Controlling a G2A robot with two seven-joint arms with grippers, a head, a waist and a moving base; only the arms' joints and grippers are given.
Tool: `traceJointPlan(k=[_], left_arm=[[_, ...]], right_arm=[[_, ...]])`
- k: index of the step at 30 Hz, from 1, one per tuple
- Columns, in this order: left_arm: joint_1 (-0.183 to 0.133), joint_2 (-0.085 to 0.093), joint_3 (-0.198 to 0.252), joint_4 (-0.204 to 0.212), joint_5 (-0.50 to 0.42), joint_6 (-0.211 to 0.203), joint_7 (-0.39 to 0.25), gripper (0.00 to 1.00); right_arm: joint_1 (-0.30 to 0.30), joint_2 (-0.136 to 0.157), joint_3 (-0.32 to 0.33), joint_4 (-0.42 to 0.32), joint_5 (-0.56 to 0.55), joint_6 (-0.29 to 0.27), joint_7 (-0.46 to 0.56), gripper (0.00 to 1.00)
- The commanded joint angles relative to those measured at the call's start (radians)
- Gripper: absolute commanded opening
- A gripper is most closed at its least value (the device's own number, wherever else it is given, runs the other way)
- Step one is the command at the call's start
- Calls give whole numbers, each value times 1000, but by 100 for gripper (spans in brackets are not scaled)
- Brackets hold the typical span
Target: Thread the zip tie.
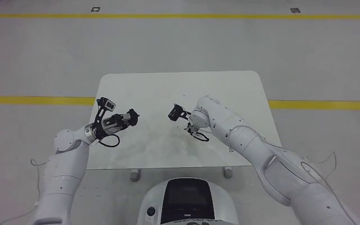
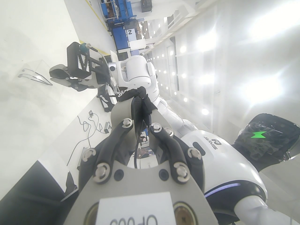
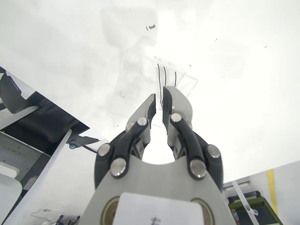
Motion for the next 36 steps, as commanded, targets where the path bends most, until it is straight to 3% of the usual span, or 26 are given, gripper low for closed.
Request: traceJointPlan(k=[1, 17, 24, 33, 36], left_arm=[[0, 0, 0, 0, 0, 0, 0, 0], [0, 0, 0, 0, 0, 0, 0, 0], [0, 0, 0, 0, 0, 0, 0, 0], [0, 0, 0, 0, 0, 0, 0, 0], [0, 0, 0, 0, 0, 0, 0, 0]], right_arm=[[-1, -7, -3, 21, 0, -2, -7, 7], [6, -81, -42, 174, -29, -2, -87, 7], [17, -115, -53, 236, -47, 7, -114, 20], [28, -149, -53, 307, -45, -11, -126, 17], [32, -160, -51, 330, -41, -17, -124, 12]])
